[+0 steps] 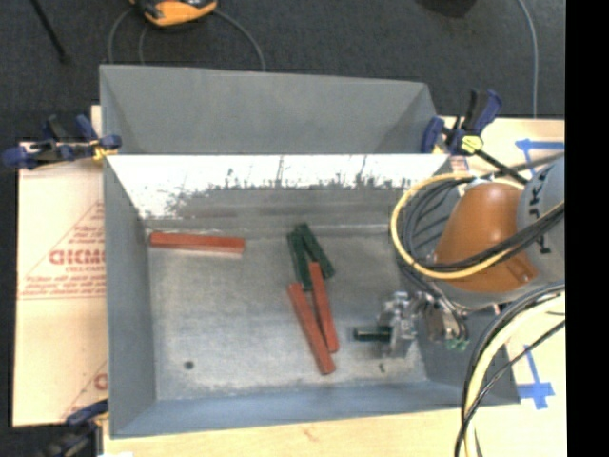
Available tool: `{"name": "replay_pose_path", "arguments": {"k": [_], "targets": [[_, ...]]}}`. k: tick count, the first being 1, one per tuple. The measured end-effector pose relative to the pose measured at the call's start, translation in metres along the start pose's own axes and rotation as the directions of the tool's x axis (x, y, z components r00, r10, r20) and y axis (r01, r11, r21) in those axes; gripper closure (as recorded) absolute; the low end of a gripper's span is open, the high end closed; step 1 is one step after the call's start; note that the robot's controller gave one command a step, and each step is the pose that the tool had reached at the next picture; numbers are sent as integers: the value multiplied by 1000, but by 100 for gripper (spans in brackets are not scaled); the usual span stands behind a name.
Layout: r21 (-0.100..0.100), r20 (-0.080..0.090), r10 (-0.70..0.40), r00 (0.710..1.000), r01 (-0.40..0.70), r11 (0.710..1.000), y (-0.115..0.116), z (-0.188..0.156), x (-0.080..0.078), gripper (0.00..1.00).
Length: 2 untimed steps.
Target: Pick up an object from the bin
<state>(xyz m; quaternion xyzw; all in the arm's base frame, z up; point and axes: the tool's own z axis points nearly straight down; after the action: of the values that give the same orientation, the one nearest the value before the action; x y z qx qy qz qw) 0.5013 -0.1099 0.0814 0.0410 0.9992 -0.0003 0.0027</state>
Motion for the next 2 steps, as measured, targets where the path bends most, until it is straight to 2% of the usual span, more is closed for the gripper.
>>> {"name": "replay_pose_path", "arguments": {"k": [1, 2], "targets": [[0, 0, -1, 1000, 1, 1000, 0, -3, 0, 100], [-1, -9, -2, 1000, 2, 1000, 0, -13, 2, 100]]}}
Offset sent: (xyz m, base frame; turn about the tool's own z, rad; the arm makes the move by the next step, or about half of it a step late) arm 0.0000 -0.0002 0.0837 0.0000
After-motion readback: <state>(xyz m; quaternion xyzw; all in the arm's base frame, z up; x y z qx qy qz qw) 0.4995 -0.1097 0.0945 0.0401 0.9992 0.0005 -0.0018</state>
